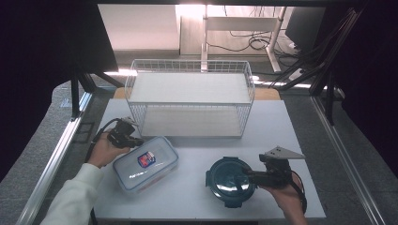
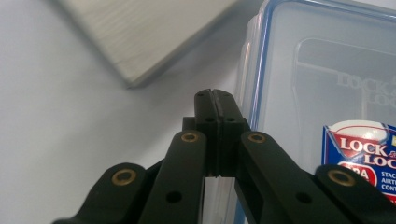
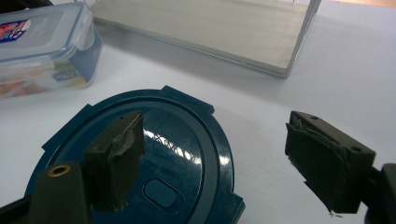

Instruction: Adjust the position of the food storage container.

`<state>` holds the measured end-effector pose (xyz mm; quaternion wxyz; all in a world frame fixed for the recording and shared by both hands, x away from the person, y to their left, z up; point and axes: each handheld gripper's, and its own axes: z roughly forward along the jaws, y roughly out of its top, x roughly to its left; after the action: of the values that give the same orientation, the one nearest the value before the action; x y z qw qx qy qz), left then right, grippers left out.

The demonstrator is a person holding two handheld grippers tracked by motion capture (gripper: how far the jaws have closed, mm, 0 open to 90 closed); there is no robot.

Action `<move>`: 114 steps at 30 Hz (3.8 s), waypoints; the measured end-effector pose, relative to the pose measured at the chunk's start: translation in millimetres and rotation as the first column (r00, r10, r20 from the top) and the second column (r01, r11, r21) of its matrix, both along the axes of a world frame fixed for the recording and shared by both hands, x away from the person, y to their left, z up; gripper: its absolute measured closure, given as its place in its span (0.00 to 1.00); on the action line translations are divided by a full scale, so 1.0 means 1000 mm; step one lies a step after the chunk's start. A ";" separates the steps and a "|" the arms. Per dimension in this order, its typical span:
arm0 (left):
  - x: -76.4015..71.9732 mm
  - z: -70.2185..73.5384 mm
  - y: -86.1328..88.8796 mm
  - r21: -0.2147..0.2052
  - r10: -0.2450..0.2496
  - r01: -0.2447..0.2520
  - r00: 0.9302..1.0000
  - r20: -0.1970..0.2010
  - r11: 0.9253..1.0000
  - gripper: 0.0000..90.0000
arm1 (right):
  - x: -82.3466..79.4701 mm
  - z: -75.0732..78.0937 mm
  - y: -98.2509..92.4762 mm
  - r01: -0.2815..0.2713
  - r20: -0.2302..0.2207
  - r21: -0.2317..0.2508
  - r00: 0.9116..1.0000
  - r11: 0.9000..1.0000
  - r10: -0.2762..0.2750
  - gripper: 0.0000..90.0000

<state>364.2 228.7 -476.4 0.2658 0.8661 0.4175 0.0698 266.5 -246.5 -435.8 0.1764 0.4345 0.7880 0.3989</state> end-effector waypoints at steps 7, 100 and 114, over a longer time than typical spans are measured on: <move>-0.002 0.001 -0.019 0.004 -0.040 0.040 0.999 -0.001 0.999 1.00 | 0.000 -0.001 0.000 -0.002 -0.002 -0.004 1.000 1.000 0.002 0.22; -0.138 -0.026 -0.026 -0.025 0.019 -0.018 0.998 0.059 1.000 1.00 | -0.008 0.018 0.011 -0.013 0.041 0.049 0.999 0.999 0.011 0.23; -0.141 -0.026 -0.016 -0.027 0.059 -0.057 0.996 0.074 0.998 1.00 | -0.007 0.024 0.022 -0.024 0.044 0.095 0.999 0.995 0.020 0.23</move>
<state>223.1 212.3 -502.2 0.2900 0.8470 0.4331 0.1044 259.7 -224.0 -411.7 0.1679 0.4250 0.7689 0.4472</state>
